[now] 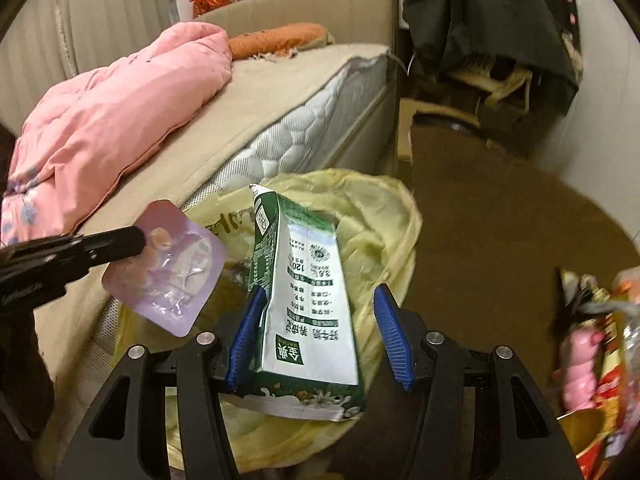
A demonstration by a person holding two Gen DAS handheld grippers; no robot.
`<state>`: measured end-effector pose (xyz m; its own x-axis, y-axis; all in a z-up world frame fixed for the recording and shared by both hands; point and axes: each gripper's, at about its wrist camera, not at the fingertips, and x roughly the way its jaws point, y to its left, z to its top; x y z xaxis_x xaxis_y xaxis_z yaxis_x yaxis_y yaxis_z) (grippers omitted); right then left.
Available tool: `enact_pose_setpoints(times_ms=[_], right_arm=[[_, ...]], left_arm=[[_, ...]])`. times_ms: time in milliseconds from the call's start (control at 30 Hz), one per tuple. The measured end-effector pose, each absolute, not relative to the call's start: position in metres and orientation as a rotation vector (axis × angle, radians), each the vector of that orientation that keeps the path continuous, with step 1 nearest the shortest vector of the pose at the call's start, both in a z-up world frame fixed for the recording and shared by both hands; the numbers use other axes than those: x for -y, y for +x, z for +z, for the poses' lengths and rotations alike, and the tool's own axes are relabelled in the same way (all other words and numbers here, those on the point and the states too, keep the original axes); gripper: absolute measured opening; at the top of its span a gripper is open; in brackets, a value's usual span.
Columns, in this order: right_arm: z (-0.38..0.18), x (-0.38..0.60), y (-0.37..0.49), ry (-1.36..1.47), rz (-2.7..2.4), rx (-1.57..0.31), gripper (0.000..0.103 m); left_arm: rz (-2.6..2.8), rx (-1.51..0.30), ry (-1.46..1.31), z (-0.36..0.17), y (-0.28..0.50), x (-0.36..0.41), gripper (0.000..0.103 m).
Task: Collect trash
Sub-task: 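Drop the milk carton and pink tray into the yellow trash bag with both tools, then move both tools back over the trash pile on the table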
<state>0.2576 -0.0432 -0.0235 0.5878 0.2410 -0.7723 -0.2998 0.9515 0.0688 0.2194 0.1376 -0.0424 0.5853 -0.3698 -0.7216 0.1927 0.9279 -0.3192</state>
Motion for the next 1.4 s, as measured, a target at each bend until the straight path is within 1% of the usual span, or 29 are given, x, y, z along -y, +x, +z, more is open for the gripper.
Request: enact_pose_setpoints(times_ms=[100, 133, 167, 200, 233, 267, 367, 467, 633, 867, 1100, 1167, 1400], right_arm=[[-0.022, 0.044, 0.257, -0.071, 0.357, -0.907, 0.052], [-0.022, 0.045, 0.256, -0.073, 0.356, -0.909, 0.054], [-0.02, 0.046, 0.253, -0.077, 0.352, -0.902, 0.057], [-0.019, 0.046, 0.251, -0.08, 0.346, -0.897, 0.058], [-0.017, 0.047, 0.248, -0.079, 0.341, -0.893, 0.059], [-0.016, 0.049, 0.246, -0.074, 0.34, -0.888, 0.059], [-0.008, 0.06, 0.237, -0.053, 0.322, -0.874, 0.06], [0.0, 0.071, 0.228, -0.058, 0.285, -0.854, 0.06], [0.018, 0.103, 0.21, -0.047, 0.222, -0.813, 0.06], [0.026, 0.173, 0.182, 0.002, 0.087, -0.797, 0.06], [0.02, 0.24, 0.155, 0.077, -0.02, -0.804, 0.06], [0.018, 0.257, 0.145, 0.104, -0.041, -0.798, 0.065], [0.013, 0.292, 0.12, 0.111, -0.072, -0.778, 0.066]], left_arm=[[-0.365, -0.909, -0.255, -0.044, 0.225, -0.138, 0.002], [-0.369, -0.917, -0.271, -0.045, 0.227, -0.139, 0.005], [-0.369, -0.925, -0.283, -0.046, 0.229, -0.139, 0.014], [-0.362, -0.934, -0.294, -0.046, 0.231, -0.14, 0.019], [-0.354, -0.933, -0.302, -0.046, 0.23, -0.141, 0.029], [-0.346, -0.928, -0.307, -0.046, 0.229, -0.142, 0.033], [-0.313, -0.91, -0.268, -0.042, 0.224, -0.139, 0.037], [-0.247, -0.88, -0.206, -0.037, 0.216, -0.133, 0.038], [-0.205, -0.846, -0.194, -0.026, 0.208, -0.124, 0.038], [-0.202, -0.788, -0.159, -0.009, 0.189, -0.087, 0.038], [-0.263, -0.807, -0.103, -0.013, 0.173, -0.029, 0.038], [-0.279, -0.817, -0.089, -0.015, 0.17, -0.015, 0.038], [-0.333, -0.828, -0.046, -0.017, 0.157, 0.028, 0.038]])
